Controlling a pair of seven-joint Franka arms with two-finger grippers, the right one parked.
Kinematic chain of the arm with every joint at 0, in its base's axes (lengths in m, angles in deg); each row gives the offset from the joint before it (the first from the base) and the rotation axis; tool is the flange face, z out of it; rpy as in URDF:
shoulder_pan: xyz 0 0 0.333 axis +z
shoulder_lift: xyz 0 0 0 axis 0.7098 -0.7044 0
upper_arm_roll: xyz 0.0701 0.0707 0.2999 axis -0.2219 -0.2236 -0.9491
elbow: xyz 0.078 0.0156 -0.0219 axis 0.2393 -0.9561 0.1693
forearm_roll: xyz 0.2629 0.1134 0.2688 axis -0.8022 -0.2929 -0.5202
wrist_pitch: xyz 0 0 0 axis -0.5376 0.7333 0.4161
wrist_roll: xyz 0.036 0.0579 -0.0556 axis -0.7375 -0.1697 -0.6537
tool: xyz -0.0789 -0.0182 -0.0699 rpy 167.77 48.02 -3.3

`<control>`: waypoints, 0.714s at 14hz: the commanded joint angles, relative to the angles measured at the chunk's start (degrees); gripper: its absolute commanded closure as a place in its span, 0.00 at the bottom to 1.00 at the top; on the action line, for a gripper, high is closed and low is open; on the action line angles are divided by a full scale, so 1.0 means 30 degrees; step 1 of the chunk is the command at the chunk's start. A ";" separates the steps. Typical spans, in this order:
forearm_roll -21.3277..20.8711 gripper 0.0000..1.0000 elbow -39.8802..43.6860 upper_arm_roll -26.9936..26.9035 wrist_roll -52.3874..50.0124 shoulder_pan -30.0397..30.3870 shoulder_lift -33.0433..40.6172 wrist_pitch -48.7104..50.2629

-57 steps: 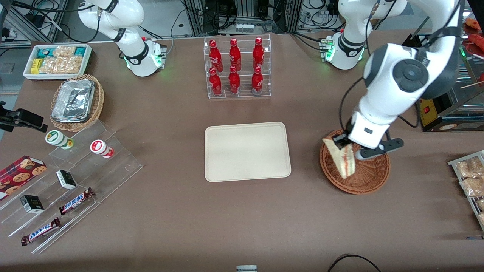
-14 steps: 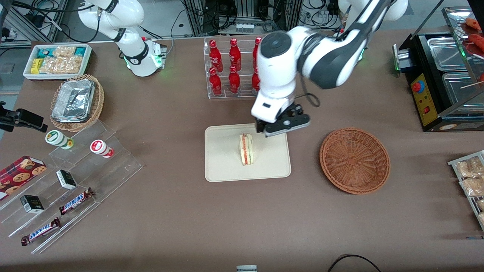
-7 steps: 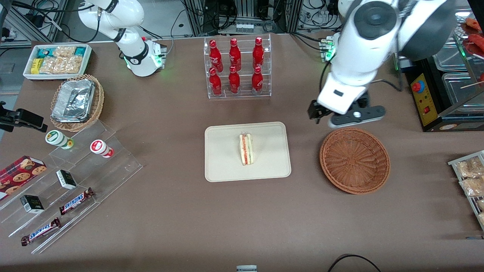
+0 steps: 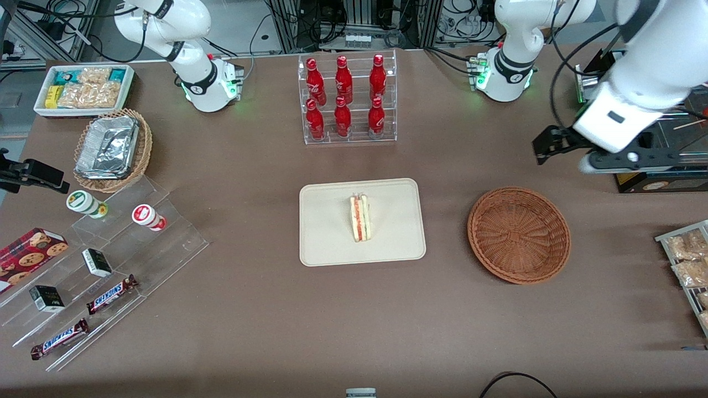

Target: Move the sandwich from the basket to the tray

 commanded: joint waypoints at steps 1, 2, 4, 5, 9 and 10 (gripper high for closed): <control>0.0358 0.00 0.0437 -0.0833 0.1705 -0.0044 0.0102 0.0246; 0.0358 0.00 0.0906 -0.0747 0.2320 0.0538 -0.0161 0.0130; 0.0241 0.00 0.1726 -0.0804 0.3929 0.0748 -0.0661 0.0245; 0.0357 0.00 0.1673 -0.0834 0.4517 0.0865 -0.0633 0.0246; 0.0066 0.00 0.1585 -0.0775 0.4319 0.1159 -0.0750 0.0098; 0.0065 0.00 0.1497 -0.0833 0.4318 0.1188 -0.0605 0.0158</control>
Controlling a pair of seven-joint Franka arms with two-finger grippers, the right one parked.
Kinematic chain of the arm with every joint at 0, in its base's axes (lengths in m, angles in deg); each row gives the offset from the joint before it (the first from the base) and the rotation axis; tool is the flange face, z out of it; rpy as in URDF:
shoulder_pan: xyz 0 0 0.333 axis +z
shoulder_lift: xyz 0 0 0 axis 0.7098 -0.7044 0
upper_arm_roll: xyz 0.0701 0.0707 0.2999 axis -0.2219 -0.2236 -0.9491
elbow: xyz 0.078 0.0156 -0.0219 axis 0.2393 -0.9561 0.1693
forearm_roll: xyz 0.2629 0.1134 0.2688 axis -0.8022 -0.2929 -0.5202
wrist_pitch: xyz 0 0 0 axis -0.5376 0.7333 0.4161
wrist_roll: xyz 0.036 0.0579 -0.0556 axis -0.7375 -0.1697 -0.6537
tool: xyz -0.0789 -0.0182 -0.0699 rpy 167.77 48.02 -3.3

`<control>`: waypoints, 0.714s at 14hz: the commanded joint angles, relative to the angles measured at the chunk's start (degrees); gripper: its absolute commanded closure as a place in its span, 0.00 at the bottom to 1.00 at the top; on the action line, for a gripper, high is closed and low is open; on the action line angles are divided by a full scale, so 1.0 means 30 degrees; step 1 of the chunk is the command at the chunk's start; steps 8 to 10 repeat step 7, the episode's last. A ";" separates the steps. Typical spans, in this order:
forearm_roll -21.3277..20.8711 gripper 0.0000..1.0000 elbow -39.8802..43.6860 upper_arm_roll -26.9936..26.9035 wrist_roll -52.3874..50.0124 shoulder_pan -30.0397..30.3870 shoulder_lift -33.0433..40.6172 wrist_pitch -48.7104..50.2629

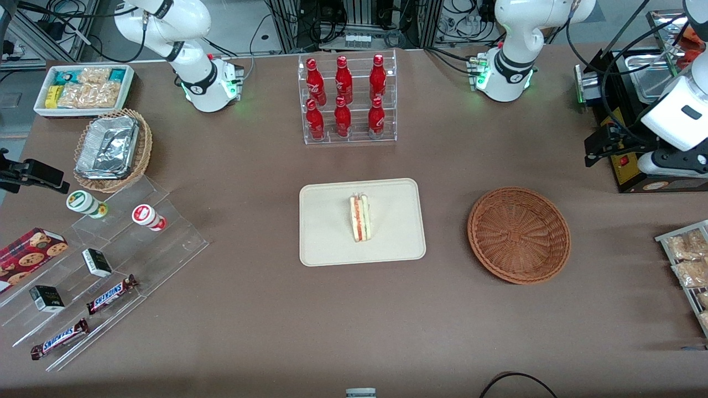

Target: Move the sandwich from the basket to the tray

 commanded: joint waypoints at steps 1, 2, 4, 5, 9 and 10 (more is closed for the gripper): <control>0.0001 0.00 0.0158 0.0028 0.0267 0.0338 0.0045 0.0407; 0.0001 0.00 -0.0106 0.0027 0.0267 0.0629 0.0163 0.0438; 0.0001 0.00 -0.0080 0.0057 0.0326 0.0691 0.0164 0.0409; 0.0001 0.00 -0.0021 0.0028 0.0384 0.0691 0.0193 0.0351; 0.0031 0.00 0.0126 0.0027 0.0268 0.0691 0.0135 0.0380; 0.0031 0.00 0.0126 0.0027 0.0268 0.0691 0.0135 0.0380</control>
